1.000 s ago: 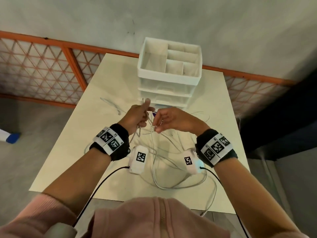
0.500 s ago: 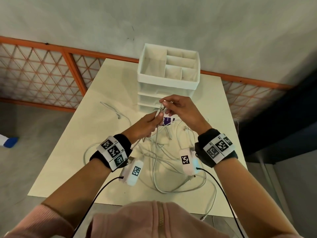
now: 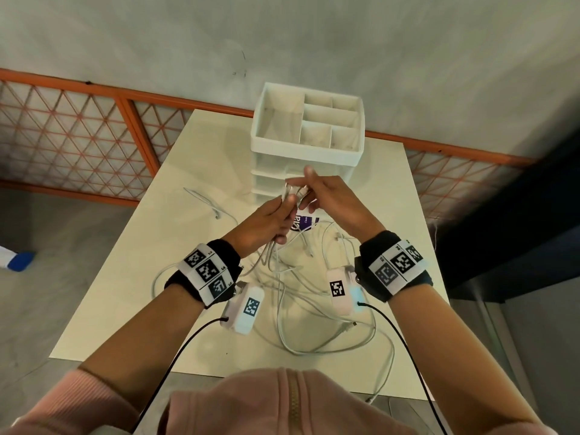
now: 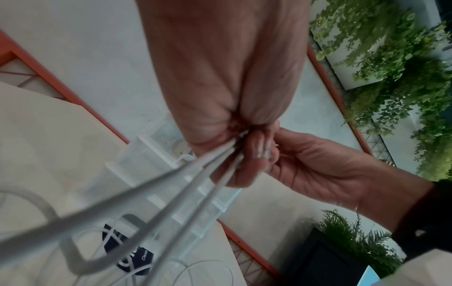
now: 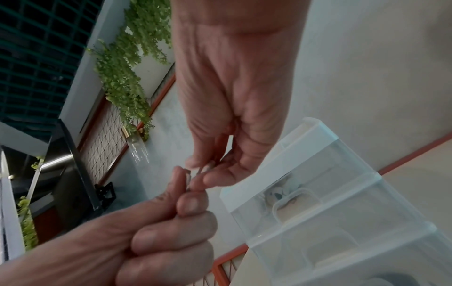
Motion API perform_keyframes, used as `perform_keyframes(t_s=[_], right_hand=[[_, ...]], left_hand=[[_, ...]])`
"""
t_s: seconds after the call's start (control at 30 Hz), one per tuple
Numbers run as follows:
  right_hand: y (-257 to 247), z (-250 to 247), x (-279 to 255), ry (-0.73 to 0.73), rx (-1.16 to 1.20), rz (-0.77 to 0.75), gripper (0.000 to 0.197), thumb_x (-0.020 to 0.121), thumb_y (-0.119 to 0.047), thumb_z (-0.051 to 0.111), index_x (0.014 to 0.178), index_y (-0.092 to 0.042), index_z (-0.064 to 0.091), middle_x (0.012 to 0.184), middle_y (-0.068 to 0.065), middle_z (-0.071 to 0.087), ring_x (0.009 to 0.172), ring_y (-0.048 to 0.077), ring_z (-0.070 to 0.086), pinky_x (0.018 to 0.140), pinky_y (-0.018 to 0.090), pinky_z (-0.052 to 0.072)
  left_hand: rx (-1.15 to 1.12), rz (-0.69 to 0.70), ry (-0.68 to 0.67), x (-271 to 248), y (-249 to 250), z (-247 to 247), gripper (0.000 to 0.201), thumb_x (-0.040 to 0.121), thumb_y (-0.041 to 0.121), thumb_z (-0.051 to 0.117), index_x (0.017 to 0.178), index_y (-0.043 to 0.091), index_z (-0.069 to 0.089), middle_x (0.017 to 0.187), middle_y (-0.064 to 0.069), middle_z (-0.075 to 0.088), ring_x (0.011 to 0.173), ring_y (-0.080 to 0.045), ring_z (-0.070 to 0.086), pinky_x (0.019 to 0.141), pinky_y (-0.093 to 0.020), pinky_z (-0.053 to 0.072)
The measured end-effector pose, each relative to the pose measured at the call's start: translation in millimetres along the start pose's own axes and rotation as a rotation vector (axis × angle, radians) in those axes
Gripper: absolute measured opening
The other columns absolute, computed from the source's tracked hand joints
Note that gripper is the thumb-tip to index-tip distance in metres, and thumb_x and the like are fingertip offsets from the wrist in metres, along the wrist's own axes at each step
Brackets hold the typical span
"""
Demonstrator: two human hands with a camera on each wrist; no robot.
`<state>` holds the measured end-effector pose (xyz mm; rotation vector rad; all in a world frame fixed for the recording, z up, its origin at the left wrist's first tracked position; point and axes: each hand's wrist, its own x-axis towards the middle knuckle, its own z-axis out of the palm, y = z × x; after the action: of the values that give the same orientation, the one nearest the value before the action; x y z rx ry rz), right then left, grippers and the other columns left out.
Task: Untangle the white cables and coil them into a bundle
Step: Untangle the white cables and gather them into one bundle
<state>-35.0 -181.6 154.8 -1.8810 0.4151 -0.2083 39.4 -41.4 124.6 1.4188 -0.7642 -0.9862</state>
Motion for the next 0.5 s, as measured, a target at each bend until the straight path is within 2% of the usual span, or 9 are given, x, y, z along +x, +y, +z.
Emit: perform_keyframes(t_s=[0.07, 0.1, 0.17, 0.2, 0.27, 0.3, 0.37, 0.4, 0.5], right_hand=[[6.5, 4.9, -0.4, -0.089, 0.054, 0.04, 0.058, 0.097, -0.056, 0.023, 0.129, -0.018, 0.054, 0.101, -0.001, 0.067, 0.086, 0.006, 0.066, 0.08, 0.021, 0.051], [12.0, 9.6, -1.8, -0.189, 0.069, 0.036, 0.056, 0.096, -0.058, 0.025, 0.129, -0.021, 0.052, 0.11, -0.001, 0.065, 0.098, 0.009, 0.065, 0.091, 0.028, 0.051], [18.6, 23.3, -9.0, -0.398, 0.112, 0.06, 0.032, 0.097, -0.037, 0.048, 0.122, -0.018, 0.054, 0.116, 0.0, 0.063, 0.11, 0.012, 0.061, 0.102, 0.031, 0.047], [20.9, 30.5, -12.9, -0.489, 0.122, 0.075, 0.029, 0.092, -0.023, 0.059, 0.12, -0.013, 0.056, 0.115, 0.0, 0.064, 0.11, 0.011, 0.06, 0.103, 0.027, 0.045], [25.8, 46.3, -16.4, -0.593, 0.095, 0.062, 0.024, 0.086, -0.011, 0.066, 0.11, -0.008, 0.065, 0.103, 0.006, 0.07, 0.101, 0.011, 0.065, 0.101, 0.024, 0.045], [28.5, 52.4, -16.2, -0.59, 0.059, 0.043, 0.014, 0.086, -0.011, 0.066, 0.1, -0.01, 0.069, 0.09, 0.007, 0.071, 0.09, 0.011, 0.067, 0.095, 0.022, 0.047], [38.2, 56.4, -10.3, -0.514, -0.097, 0.023, 0.005, 0.088, -0.017, 0.065, 0.088, -0.013, 0.069, 0.072, 0.007, 0.067, 0.068, 0.009, 0.061, 0.078, 0.019, 0.048], [47.0, 53.8, -5.9, -0.476, -0.21, 0.015, 0.01, 0.088, -0.023, 0.065, 0.085, -0.014, 0.069, 0.07, 0.007, 0.067, 0.062, 0.007, 0.059, 0.073, 0.018, 0.046], [74.2, 30.9, -0.7, -0.441, -0.469, 0.047, 0.025, 0.089, -0.034, 0.063, 0.082, -0.012, 0.069, 0.073, -0.001, 0.067, 0.067, 0.002, 0.057, 0.074, 0.021, 0.039]], left_hand=[[-0.039, 0.051, 0.055, 0.6, 3.7, 0.6, 0.039, 0.099, 0.047, 0.025, 0.075, 0.019, 0.037, 0.056, 0.01, 0.026, 0.05, -0.008, 0.024, 0.05, -0.021, 0.028], [-0.06, 0.072, 0.084, 1.7, 6.7, 0.2, 0.042, 0.098, 0.05, 0.024, 0.078, 0.018, 0.042, 0.056, 0.004, 0.033, 0.048, -0.01, 0.033, 0.051, -0.023, 0.035], [-0.126, 0.108, 0.112, 4.1, 13.6, -2.3, 0.048, 0.098, 0.052, 0.021, 0.088, 0.013, 0.047, 0.061, -0.012, 0.048, 0.052, -0.02, 0.051, 0.055, -0.027, 0.046], [-0.176, 0.135, 0.098, 4.5, 17.8, -2.9, 0.046, 0.098, 0.051, 0.019, 0.082, 0.015, 0.043, 0.058, -0.008, 0.043, 0.047, -0.018, 0.044, 0.048, -0.024, 0.041], [-0.225, 0.179, 0.076, 3.5, 27.4, -4.7, 0.042, 0.099, 0.048, 0.016, 0.072, 0.02, 0.032, 0.054, 0.005, 0.024, 0.044, -0.007, 0.021, 0.04, -0.019, 0.022], [-0.207, 0.197, 0.079, 2.7, 30.8, -6.7, 0.041, 0.099, 0.047, 0.016, 0.071, 0.021, 0.028, 0.055, 0.007, 0.02, 0.045, -0.006, 0.016, 0.04, -0.018, 0.018], [-0.135, 0.241, 0.098, 0.0, 36.4, -12.7, 0.039, 0.1, 0.044, 0.015, 0.071, 0.021, 0.024, 0.055, 0.009, 0.018, 0.045, -0.007, 0.013, 0.039, -0.018, 0.016], [-0.105, 0.259, 0.11, -2.3, 39.0, -17.8, 0.038, 0.101, 0.043, 0.015, 0.07, 0.021, 0.023, 0.055, 0.01, 0.019, 0.045, -0.006, 0.013, 0.039, -0.018, 0.016], [-0.031, 0.245, 0.171, -10.4, 45.7, -32.2, 0.039, 0.101, 0.042, 0.02, 0.069, 0.021, 0.026, 0.053, 0.011, 0.022, 0.043, -0.006, 0.016, 0.038, -0.018, 0.017]])
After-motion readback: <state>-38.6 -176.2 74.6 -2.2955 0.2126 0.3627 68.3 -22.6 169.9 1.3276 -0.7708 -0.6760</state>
